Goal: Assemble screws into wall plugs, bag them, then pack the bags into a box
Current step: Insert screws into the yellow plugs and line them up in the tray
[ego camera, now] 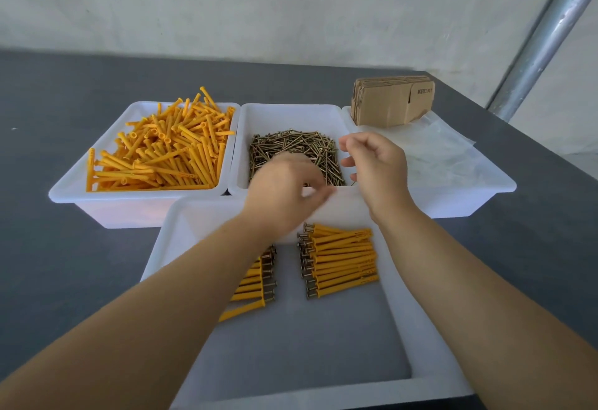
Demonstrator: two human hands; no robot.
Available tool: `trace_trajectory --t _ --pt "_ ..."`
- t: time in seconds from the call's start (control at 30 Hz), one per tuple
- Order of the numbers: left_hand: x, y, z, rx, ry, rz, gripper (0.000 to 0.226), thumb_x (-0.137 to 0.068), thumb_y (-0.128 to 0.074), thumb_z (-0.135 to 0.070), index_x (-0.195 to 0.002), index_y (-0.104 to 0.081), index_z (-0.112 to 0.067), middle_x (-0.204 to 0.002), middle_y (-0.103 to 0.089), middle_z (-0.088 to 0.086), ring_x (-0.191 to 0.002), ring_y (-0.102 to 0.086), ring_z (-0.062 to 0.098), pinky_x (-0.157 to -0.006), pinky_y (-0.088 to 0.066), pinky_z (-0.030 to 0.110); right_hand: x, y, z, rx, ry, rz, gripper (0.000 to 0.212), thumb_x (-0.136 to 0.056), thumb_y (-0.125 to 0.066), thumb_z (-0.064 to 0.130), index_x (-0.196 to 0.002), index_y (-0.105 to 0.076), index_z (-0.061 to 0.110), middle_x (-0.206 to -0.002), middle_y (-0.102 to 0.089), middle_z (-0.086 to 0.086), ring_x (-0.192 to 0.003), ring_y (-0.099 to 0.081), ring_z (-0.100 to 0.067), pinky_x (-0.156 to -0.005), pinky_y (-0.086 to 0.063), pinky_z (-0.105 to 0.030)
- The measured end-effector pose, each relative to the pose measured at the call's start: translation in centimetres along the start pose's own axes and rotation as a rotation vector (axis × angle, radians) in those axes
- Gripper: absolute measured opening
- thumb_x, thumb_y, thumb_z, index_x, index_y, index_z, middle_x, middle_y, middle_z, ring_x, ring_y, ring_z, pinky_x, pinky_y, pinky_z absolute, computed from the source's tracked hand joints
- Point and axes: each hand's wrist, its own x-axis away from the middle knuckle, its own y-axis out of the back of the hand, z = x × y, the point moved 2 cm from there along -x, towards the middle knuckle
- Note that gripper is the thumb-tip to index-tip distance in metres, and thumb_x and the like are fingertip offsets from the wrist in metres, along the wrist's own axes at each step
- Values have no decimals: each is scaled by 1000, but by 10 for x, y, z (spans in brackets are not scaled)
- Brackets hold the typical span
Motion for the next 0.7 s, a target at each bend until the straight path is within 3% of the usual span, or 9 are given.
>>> trace_trajectory --t 0.07,0.13,0.23,0.3,0.4,0.57,0.7 --pt "-4 17 16 -66 121 -165 15 -92 -67 -23 -85 -74 -12 -83 -66 -1 -76 -57 16 -68 -44 28 -2 -1 -3 82 30 21 19 -94 -55 17 -91 -72 27 -88 -69 14 -82 -64 -5 -74 -48 -27" --pt "-3 30 39 -180 304 -208 18 -95 -60 -21 -104 -72 -13 -100 -65 5 -88 -59 23 -69 -48 31 -3 -5 -6 217 56 81 20 -94 -55 17 -98 -71 29 -91 -65 18 -92 -62 -6 -82 -49 -27" --pt "1 41 69 -352 637 -26 31 -98 -52 -26 -127 -62 -21 -127 -53 12 -112 -53 35 -86 -52 49 -4 -14 -9 502 65 245 22 -95 -57 25 -114 -66 31 -108 -64 17 -100 -58 -6 -87 -48 -29" --pt "3 45 76 -402 803 104 33 -100 -45 -34 -131 -55 -28 -130 -49 14 -119 -47 39 -95 -46 55 -7 -22 -9 733 58 383 33 -96 -55 33 -129 -59 30 -126 -62 8 -109 -58 -14 -85 -45 -30" --pt "3 44 80 -387 879 208 36 -101 -36 -41 -135 -42 -32 -126 -52 15 -114 -51 39 -97 -41 56 -15 -38 1 960 -31 604 48 -99 -48 33 -146 -43 24 -145 -50 -3 -127 -51 -25 -93 -42 -33" --pt "5 42 87 -470 943 284 60 -97 -36 -57 -135 -42 -12 -136 -47 18 -118 -51 39 -91 -43 51 -26 -59 13 1187 -174 925 46 -103 -37 30 -144 -46 11 -151 -43 -9 -136 -41 -28 -109 -34 -37" --pt "4 41 87 -494 947 327 67 -96 -33 -64 -132 -49 -9 -143 -37 23 -113 -52 37 -77 -42 43 -29 -61 9 1201 -219 978 46 -103 -34 32 -144 -47 14 -153 -41 -6 -137 -39 -26 -111 -33 -40"
